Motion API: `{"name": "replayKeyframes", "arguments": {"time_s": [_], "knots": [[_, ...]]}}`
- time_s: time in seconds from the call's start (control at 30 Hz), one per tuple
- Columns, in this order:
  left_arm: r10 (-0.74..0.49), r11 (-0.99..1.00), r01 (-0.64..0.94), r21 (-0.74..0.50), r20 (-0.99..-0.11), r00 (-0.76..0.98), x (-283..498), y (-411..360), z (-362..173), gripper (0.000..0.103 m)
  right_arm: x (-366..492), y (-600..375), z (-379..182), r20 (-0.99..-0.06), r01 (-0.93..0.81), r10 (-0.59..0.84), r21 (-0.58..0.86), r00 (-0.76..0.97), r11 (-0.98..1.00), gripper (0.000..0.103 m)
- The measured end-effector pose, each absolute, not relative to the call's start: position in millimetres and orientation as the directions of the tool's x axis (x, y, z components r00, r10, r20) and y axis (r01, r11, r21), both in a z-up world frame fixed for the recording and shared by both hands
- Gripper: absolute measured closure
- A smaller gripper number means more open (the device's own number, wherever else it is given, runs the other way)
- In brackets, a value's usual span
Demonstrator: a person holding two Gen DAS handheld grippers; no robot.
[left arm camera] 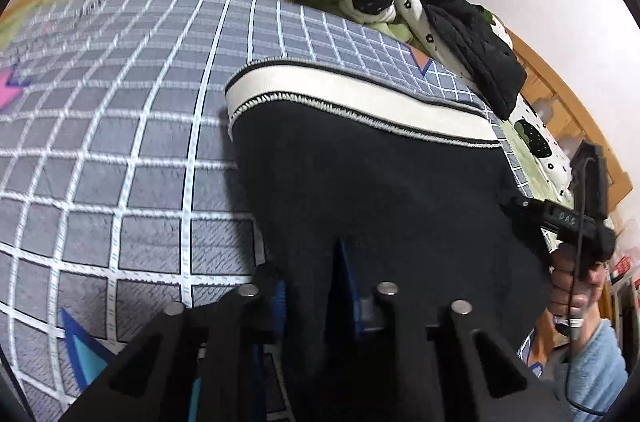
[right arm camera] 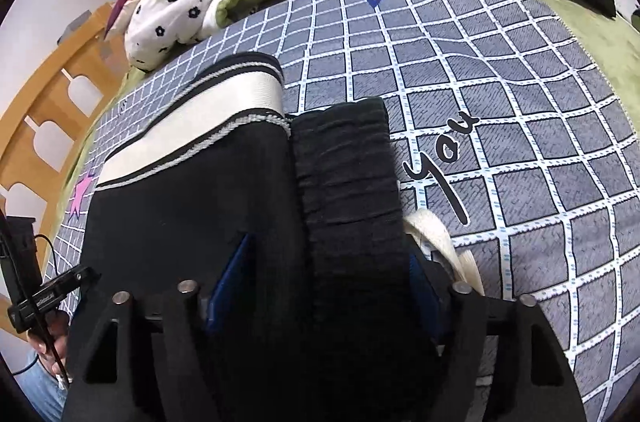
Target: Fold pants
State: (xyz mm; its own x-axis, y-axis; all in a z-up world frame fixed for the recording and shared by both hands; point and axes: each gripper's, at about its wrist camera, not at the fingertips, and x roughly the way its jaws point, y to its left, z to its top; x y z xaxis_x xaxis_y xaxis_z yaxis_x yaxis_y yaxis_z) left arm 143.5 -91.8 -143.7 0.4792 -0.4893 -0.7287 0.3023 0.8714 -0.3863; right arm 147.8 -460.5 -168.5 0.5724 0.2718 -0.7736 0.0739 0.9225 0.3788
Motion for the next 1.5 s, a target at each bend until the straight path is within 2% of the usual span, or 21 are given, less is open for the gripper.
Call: {"name": "replayKeyframes", "arguments": {"time_s": [0.1, 0.13, 0.17, 0.27, 0.33, 0.5, 0.53, 0.57, 0.6, 0.73, 0.83, 0.9, 0.93, 0.97, 1.13, 1.17, 1.23, 1.33, 1.5], "knots": [[-0.562, 0.827, 0.321, -0.461, -0.666, 0.491, 138.3, -79.3, -126.0, 0.090, 134.1, -461.9, -151.1, -0.745, 0.081, 0.268, 0.396, 0.611, 0.915, 0.053], [-0.587, 0.809, 0.322, -0.492, -0.643, 0.492, 136.7, -75.1, -118.6, 0.090, 128.2, -459.1, -143.8, -0.733, 0.073, 0.257, 0.385, 0.629, 0.920, 0.068], [-0.600, 0.799, 0.328, -0.505, -0.626, 0.498, 134.1, -73.2, -111.3, 0.090, 118.4, -454.3, -132.7, -0.706, 0.054, 0.256, 0.384, 0.660, 0.922, 0.078], [-0.605, 0.795, 0.362, -0.486, -0.604, 0.519, 124.2, -74.1, -91.7, 0.090, 95.6, -434.3, -105.3, -0.620, -0.010, 0.298, 0.424, 0.726, 0.906, 0.082], [-0.611, 0.790, 0.373, -0.486, -0.584, 0.534, 121.0, -66.7, -75.7, 0.090, 87.3, -409.7, -92.1, -0.611, -0.006, 0.244, 0.365, 0.753, 0.931, 0.082], [-0.579, 0.809, 0.336, -0.482, -0.560, 0.592, 139.4, -20.0, -38.4, 0.091, 90.1, -376.6, -62.8, -0.571, -0.054, 0.297, 0.404, 0.765, 0.913, 0.084], [-0.571, 0.814, 0.325, -0.481, -0.567, 0.594, 147.6, -7.0, -32.6, 0.090, 92.7, -366.8, -53.4, -0.549, -0.078, 0.314, 0.409, 0.774, 0.909, 0.085], [-0.563, 0.820, 0.317, -0.476, -0.578, 0.591, 154.1, -0.3, -30.4, 0.090, 94.0, -359.5, -45.9, -0.534, -0.101, 0.331, 0.413, 0.778, 0.905, 0.093], [-0.549, 0.830, 0.304, -0.467, -0.593, 0.589, 163.4, 12.2, -30.0, 0.090, 98.3, -350.5, -37.8, -0.509, -0.126, 0.352, 0.425, 0.785, 0.896, 0.094], [-0.467, 0.883, 0.254, -0.396, -0.677, 0.568, 186.4, 39.2, -53.9, 0.090, 127.9, -311.6, -39.5, -0.552, -0.157, 0.350, 0.366, 0.757, 0.917, 0.094], [-0.446, 0.892, 0.188, -0.411, -0.737, 0.507, 198.6, 59.4, -98.3, 0.087, 153.9, -289.7, -84.4, -0.654, -0.113, 0.305, 0.319, 0.693, 0.941, 0.093], [-0.420, 0.905, 0.150, -0.399, -0.778, 0.466, 205.5, 65.8, -121.4, 0.080, 155.9, -287.9, -106.8, -0.679, -0.064, 0.204, 0.225, 0.705, 0.972, 0.080], [-0.393, 0.918, 0.139, -0.371, -0.806, 0.444, 207.5, 65.6, -128.9, 0.076, 154.5, -289.6, -114.4, -0.687, -0.059, 0.194, 0.215, 0.701, 0.975, 0.072], [-0.368, 0.929, 0.136, -0.344, -0.824, 0.431, 208.4, 65.1, -132.1, 0.075, 154.9, -293.5, -123.1, -0.703, -0.054, 0.202, 0.227, 0.682, 0.972, 0.068], [-0.328, 0.944, 0.157, -0.289, -0.802, 0.499, 197.0, 69.9, -107.7, 0.074, 140.1, -302.9, -103.8, -0.701, -0.089, 0.227, 0.228, 0.677, 0.970, 0.067], [-0.322, 0.947, 0.157, -0.281, -0.793, 0.518, 196.2, 69.4, -102.5, 0.072, 138.3, -302.0, -98.2, -0.690, -0.089, 0.220, 0.221, 0.690, 0.971, 0.067], [-0.312, 0.950, 0.166, -0.265, -0.758, 0.573, 195.7, 64.2, -91.1, 0.060, 137.1, -299.2, -84.8, -0.655, -0.086, 0.207, 0.212, 0.727, 0.973, 0.067], [-0.306, 0.952, 0.189, -0.241, -0.737, 0.603, 203.7, 49.5, -82.9, 0.059, 152.4, -286.5, -73.9, -0.633, -0.103, 0.216, 0.212, 0.744, 0.972, 0.067], [-0.320, 0.947, 0.223, -0.231, -0.720, 0.616, 206.3, 41.4, -85.4, 0.059, 196.5, -255.1, -87.3, -0.721, -0.109, 0.140, 0.089, 0.679, 0.990, 0.064]]}}
